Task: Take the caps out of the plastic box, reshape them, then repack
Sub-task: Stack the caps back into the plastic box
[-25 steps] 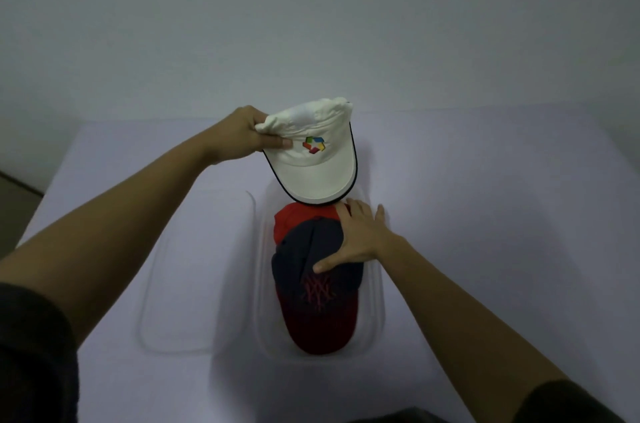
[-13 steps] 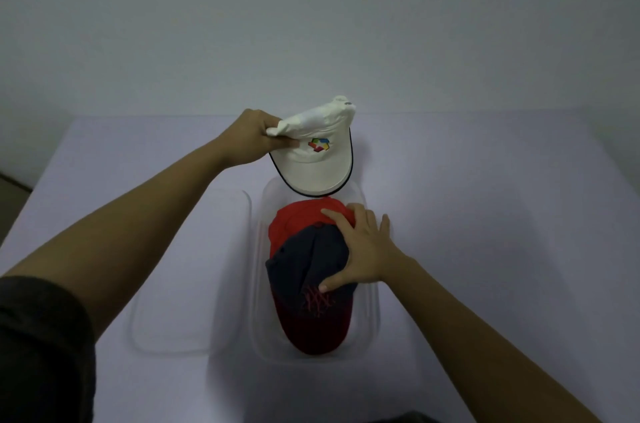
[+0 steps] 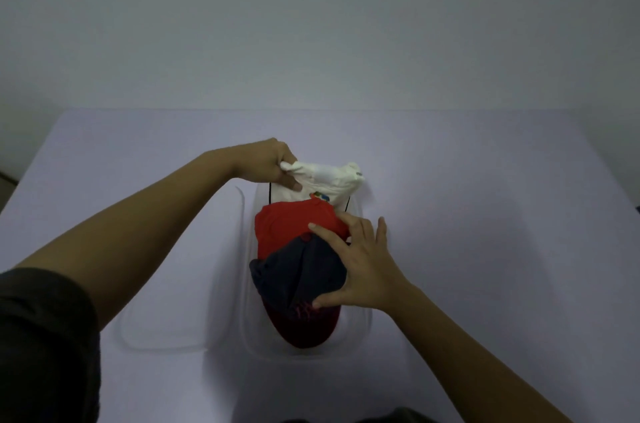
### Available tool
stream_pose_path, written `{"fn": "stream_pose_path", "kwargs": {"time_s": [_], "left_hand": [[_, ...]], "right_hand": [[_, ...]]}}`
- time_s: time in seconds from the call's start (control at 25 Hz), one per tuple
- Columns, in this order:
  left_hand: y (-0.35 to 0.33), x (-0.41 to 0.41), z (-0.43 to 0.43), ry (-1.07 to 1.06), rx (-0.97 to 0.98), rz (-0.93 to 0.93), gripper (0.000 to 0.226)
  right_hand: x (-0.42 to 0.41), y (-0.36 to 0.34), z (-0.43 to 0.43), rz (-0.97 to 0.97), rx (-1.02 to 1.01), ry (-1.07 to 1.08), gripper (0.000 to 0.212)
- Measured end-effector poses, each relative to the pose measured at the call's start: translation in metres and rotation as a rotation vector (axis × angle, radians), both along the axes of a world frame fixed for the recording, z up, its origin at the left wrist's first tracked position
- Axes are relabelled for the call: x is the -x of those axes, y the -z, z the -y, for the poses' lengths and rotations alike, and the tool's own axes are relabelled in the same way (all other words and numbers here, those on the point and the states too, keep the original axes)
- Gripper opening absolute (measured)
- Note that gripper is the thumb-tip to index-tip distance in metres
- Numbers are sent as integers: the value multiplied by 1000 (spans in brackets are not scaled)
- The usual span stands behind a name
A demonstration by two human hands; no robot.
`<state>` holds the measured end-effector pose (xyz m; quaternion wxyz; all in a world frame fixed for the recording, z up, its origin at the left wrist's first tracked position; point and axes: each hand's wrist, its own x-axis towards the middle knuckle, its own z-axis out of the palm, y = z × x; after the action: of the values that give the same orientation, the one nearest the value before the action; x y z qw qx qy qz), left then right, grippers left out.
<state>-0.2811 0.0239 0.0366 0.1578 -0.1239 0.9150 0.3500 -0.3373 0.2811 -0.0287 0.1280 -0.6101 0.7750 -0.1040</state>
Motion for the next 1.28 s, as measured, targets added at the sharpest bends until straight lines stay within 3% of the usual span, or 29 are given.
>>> {"fn": "stream_pose_path", "kwargs": {"time_s": [0.08,0.24,0.44,0.56,0.6,0.68,0.76,0.88,1.16,1.28], "left_hand": [[3,2,-7,-48,-94,132,35],[20,0,-7,-155,-369,345,9],[58,-5,-18,-362,-420,397,31],[66,-5,-19,-409,-357,302,25],[64,-4,-18,-422,-285,270,21],[62,-3,-17,-459,-119,196,35],[61,-8,-23,-598,-182,78,50],[71,-21,-53,-820,-312,-94,56],[106,-25,-77,-807,-366,-80,64],[84,-30,-73,-802,-165,-235,55]], "right_hand": [[-4,0,-2,-30,38,-4,111],[-4,1,-2,-36,29,11,111],[14,8,11,170,-54,12,120],[26,12,23,492,-62,87,126],[29,14,26,552,-68,133,124],[29,19,34,588,-74,209,114],[24,25,41,507,-69,258,104],[16,31,50,391,-65,337,93],[9,49,57,235,-28,404,83],[9,49,52,250,120,435,82]]}}
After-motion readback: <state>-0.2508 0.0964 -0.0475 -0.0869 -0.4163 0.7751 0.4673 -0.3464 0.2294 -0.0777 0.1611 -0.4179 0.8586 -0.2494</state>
